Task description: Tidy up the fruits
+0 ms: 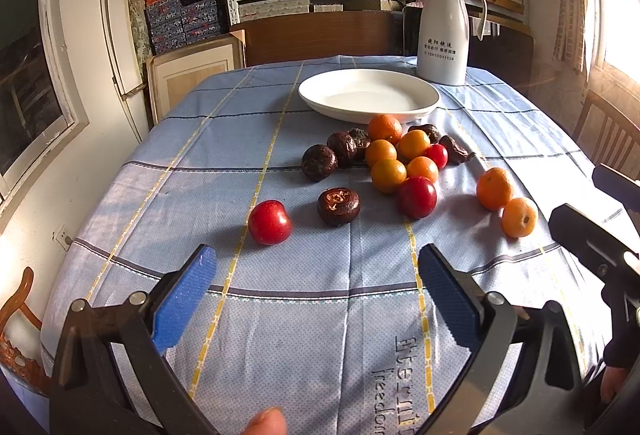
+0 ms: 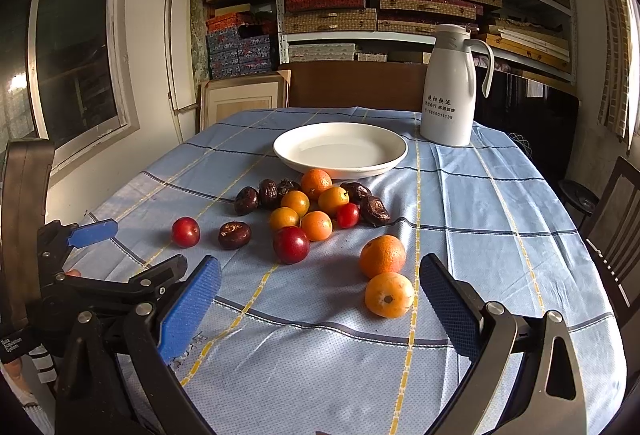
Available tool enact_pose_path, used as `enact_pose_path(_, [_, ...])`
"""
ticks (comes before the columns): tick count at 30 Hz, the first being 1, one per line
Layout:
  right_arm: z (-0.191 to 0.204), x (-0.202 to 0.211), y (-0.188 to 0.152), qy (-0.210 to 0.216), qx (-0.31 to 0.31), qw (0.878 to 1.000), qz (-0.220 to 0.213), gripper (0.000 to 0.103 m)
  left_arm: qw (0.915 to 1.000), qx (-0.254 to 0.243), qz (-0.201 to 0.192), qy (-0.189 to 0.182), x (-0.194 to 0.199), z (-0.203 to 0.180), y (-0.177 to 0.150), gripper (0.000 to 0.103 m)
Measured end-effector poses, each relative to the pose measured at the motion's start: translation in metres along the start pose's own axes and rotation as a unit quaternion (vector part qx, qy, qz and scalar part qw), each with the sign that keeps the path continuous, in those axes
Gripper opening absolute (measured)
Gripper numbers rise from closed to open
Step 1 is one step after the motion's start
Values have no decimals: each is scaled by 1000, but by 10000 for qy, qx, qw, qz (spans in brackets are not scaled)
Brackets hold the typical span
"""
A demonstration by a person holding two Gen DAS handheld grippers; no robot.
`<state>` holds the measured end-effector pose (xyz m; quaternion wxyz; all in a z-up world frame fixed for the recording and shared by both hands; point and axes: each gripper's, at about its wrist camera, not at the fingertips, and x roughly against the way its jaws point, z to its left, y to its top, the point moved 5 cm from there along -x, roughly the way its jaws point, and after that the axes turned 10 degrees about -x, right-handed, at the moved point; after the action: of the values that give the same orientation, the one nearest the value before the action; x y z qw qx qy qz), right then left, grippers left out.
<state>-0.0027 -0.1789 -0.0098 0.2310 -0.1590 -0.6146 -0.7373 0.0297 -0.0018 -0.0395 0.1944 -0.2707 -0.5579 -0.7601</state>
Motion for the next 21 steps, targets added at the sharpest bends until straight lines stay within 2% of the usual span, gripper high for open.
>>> enact_pose_path(4, [4,0,-3,15,7,9999,103,100,9999,-4,128,-115,-7,-2,-3,99])
enact_pose_path(8, [-13,-34,-15,-182,9,9969,770,100,9977,107,596,-301,-34,9,-13,99])
enact_pose_path(11, [-37,-60,-25,-434,-168,9913,1233,100,9935,290,1033,-375,-55,21,-27,99])
enact_pose_path(14, [-57,-82,-33,-470,-413,9847,1627,100,9886,398,1334,-572,-71,27,-37,99])
enact_pose_path(18, [-69,-103,-42,-682,-343,9777,1954,100,9885,193,1418,-490,-78,32,-37,99])
enact_pose_path(21, [-69,-108,-49,-731,-50,9752,2090,100,9879,-91,1355,-753,-82,34,-36,99])
